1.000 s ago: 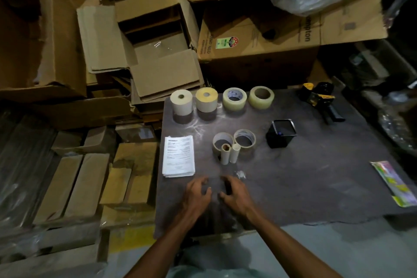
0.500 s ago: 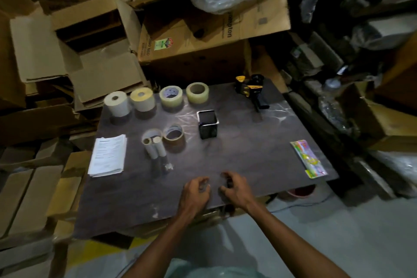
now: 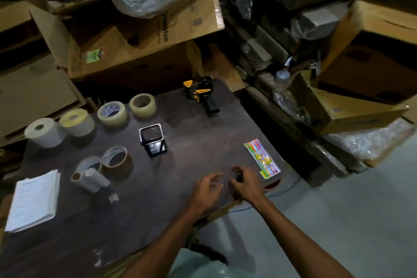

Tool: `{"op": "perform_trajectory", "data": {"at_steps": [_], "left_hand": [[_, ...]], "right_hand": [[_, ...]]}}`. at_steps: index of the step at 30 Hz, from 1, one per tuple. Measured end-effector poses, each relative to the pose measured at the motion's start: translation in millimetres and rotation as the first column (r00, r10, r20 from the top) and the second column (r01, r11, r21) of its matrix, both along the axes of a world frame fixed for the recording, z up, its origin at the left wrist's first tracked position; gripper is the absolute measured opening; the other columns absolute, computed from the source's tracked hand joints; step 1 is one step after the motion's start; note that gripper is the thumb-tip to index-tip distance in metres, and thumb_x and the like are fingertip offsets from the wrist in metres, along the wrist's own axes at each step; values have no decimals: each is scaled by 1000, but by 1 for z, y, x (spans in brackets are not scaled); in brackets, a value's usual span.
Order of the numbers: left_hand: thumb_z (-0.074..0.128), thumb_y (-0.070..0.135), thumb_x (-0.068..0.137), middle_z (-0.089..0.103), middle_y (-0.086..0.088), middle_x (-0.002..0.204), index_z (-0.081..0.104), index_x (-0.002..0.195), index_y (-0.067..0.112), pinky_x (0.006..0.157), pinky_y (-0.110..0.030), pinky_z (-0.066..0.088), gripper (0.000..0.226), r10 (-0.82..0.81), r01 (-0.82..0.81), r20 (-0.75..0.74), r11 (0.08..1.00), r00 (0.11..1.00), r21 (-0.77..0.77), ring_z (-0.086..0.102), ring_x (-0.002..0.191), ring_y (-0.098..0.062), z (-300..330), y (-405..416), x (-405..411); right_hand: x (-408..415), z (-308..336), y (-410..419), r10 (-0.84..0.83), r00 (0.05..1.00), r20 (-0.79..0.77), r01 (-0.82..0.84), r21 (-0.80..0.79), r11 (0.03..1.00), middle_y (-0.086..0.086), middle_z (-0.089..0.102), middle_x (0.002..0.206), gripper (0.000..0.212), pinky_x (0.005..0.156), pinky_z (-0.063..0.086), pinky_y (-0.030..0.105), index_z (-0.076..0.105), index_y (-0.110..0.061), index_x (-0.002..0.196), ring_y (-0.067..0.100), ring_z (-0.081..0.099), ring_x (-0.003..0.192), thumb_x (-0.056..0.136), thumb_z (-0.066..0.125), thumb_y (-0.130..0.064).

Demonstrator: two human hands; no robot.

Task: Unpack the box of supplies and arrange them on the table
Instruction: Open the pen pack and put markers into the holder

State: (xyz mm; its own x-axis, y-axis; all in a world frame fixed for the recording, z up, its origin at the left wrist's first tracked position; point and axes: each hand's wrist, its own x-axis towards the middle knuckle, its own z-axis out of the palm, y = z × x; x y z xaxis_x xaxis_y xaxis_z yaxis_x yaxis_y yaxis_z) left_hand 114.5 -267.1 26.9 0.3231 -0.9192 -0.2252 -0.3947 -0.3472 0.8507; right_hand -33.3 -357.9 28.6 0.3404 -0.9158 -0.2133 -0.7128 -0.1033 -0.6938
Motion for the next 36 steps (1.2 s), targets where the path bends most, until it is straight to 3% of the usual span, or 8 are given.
{"op": "perform_trajectory", "data": {"at_steps": [5, 11, 19, 22, 25, 30, 33, 36], "left_hand": [[65, 9, 87, 67, -3, 124, 61, 127, 14, 82, -5, 46, 40, -94, 94, -46, 996, 994, 0, 65, 100, -9, -13, -54, -11], [65, 16, 84, 66, 3, 116, 61, 127, 21, 91, -29, 54, 43, -115, 116, -80, 993, 990, 5, 66, 92, -11, -23, -90, -9], [66, 2, 86, 67, -5, 109, 63, 123, 8, 73, -7, 48, 38, 38, -34, -149, 999, 988, 30, 63, 86, -10, -29, -117, -11], [68, -2, 85, 69, -8, 112, 65, 115, 4, 77, -12, 49, 31, 139, -134, -205, 990, 969, 39, 65, 100, -15, -31, -125, -10], [68, 9, 85, 71, -9, 107, 68, 109, 6, 73, -18, 50, 24, 249, -247, -271, 968, 930, 40, 65, 94, -13, -26, -127, -11], [62, 0, 85, 71, -11, 103, 70, 103, 4, 86, -29, 55, 19, 381, -425, -491, 905, 783, 23, 67, 95, -17, -10, -135, -22], [55, -7, 89, 72, -14, 103, 69, 109, 3, 78, -34, 57, 26, 482, -534, -623, 837, 616, 119, 67, 92, -26, 3, -137, -25], [57, -11, 85, 74, -14, 100, 72, 105, 8, 73, -34, 58, 32, 529, -587, -622, 799, 578, 134, 68, 83, -24, 7, -128, -22]], "right_hand": [[-21, 2, -41, -85, 978, -188, 65, -112, 992, 14, 61, 115, 51, 94, 46, 40, 63, -14, 118, 36, 53, 110, 70, 61, -30], [-19, 7, -65, -90, 920, -381, 71, -64, 995, 12, 37, 136, 54, 106, 29, 47, 51, -26, 126, 35, 32, 127, 74, 63, -34], [-5, 8, -98, 125, 885, -449, -202, -128, 971, 14, 51, 109, 52, 84, 43, 44, 49, -15, 118, 38, 50, 98, 69, 57, -29], [2, 16, -115, 189, 928, -322, -232, -102, 967, 14, 60, 99, 44, 72, 41, 41, 49, -11, 107, 39, 57, 90, 69, 61, -29], [6, 20, -139, 159, 981, -113, -157, 32, 987, 10, 67, 93, 33, 62, 39, 33, 49, -12, 103, 35, 64, 87, 77, 67, -22], [16, 23, -164, 86, 992, 95, -115, 369, 922, 5, 66, 86, 22, 78, 55, 38, 59, -16, 93, 22, 62, 81, 79, 68, -2], [24, 26, -161, 18, 975, 220, -130, 508, 852, 12, 65, 87, 29, 56, 54, 23, 55, -6, 104, 14, 63, 67, 81, 55, 12], [27, 33, -154, -16, 958, 285, -161, 587, 793, 12, 63, 76, 31, 42, 47, 18, 52, -4, 104, 5, 62, 49, 81, 54, 17]]}}
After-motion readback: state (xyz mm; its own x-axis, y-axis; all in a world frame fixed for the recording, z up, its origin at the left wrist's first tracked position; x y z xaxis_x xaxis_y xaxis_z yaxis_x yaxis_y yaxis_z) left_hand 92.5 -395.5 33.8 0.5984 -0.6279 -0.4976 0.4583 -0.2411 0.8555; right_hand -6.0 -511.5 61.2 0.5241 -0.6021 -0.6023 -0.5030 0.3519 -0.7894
